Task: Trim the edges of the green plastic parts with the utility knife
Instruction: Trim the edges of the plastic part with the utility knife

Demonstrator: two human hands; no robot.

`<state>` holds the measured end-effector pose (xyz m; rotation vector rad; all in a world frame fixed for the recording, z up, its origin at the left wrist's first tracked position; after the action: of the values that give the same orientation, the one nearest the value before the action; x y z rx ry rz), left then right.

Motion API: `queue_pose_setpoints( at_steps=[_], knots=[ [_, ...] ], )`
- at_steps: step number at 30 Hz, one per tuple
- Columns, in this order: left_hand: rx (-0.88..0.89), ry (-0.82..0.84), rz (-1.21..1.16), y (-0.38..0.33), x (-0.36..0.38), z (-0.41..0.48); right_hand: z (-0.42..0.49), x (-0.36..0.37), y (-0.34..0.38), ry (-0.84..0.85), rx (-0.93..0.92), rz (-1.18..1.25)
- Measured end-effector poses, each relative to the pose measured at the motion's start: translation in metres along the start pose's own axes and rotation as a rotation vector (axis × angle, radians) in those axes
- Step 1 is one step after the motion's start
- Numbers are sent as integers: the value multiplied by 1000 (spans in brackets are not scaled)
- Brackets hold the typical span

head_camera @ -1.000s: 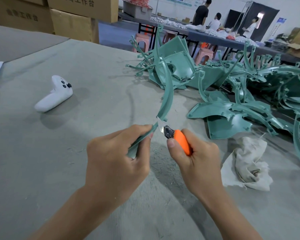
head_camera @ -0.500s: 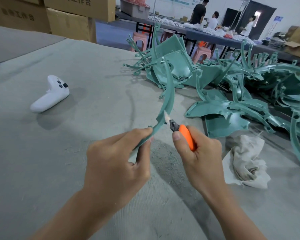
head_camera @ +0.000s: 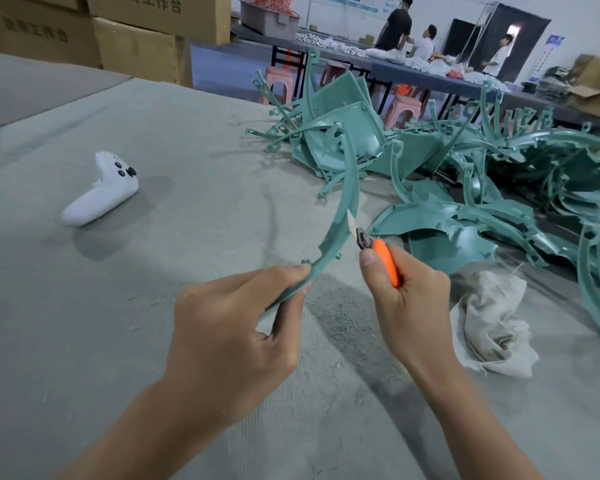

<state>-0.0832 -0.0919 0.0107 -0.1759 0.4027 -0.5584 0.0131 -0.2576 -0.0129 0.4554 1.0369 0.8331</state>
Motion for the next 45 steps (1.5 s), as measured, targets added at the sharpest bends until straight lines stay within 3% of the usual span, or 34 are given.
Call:
queue_pose_setpoints(
  at_steps=[8, 35, 45],
  knots=[
    [-21, -22, 13, 4, -3, 1, -12, 2, 3, 69, -80, 21],
    [64, 62, -104, 4, -3, 1, 14, -12, -15, -23, 14, 10],
    [31, 44, -58, 4, -3, 4, 0, -9, -10, 95, -65, 45]
  ],
)
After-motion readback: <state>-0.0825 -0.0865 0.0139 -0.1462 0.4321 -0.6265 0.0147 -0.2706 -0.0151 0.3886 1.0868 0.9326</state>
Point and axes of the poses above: each hand's wrist, its own z-axis towards the middle knuckle, its own x-axis out of the palm, y = z × x, the point moved 2 cm from there along z, towards the middle knuckle, and after that the axes turned 9 degrees about x, right-handed, at the moved point
